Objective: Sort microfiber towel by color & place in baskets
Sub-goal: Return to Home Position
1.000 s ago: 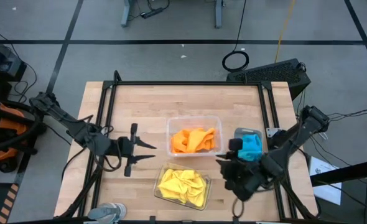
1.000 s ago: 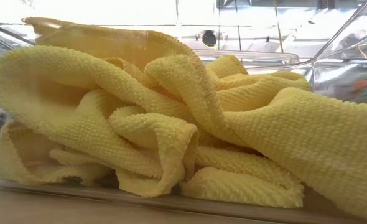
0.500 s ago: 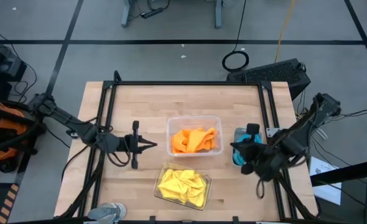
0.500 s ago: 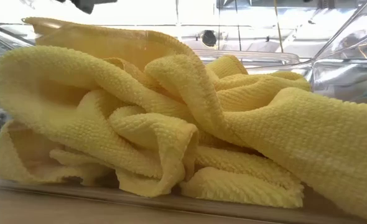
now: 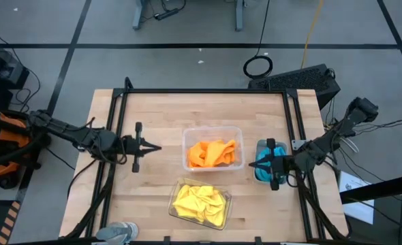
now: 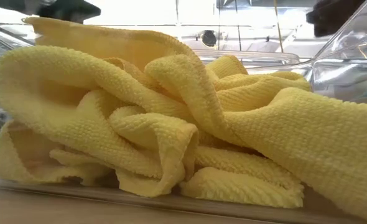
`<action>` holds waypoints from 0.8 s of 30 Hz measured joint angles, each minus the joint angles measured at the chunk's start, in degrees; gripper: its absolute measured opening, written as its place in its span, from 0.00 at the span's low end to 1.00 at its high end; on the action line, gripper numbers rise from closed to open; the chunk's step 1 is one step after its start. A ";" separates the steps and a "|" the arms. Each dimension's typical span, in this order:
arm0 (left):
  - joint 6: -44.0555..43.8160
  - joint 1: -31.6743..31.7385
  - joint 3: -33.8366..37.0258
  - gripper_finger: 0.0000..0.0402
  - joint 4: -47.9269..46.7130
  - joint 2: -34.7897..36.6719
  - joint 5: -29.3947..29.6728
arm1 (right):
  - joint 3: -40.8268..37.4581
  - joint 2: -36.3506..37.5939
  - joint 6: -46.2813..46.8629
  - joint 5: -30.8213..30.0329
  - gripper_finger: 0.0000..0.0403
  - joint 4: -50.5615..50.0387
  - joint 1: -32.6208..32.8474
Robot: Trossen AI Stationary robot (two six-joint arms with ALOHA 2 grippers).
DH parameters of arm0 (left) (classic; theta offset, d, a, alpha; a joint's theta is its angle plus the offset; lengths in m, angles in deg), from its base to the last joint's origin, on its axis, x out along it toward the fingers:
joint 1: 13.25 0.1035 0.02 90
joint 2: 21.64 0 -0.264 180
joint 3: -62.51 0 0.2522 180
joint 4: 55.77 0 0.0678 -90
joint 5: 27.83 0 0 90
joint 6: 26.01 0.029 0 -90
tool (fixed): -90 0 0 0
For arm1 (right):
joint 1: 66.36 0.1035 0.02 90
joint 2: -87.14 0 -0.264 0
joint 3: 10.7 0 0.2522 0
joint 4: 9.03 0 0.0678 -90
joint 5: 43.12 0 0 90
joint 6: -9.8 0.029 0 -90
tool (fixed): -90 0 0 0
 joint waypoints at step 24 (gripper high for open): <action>-0.76 9.23 17.81 0.01 4.70 17.93 -8.43 | -9.93 3.06 -2.39 23.20 0.00 11.02 -16.53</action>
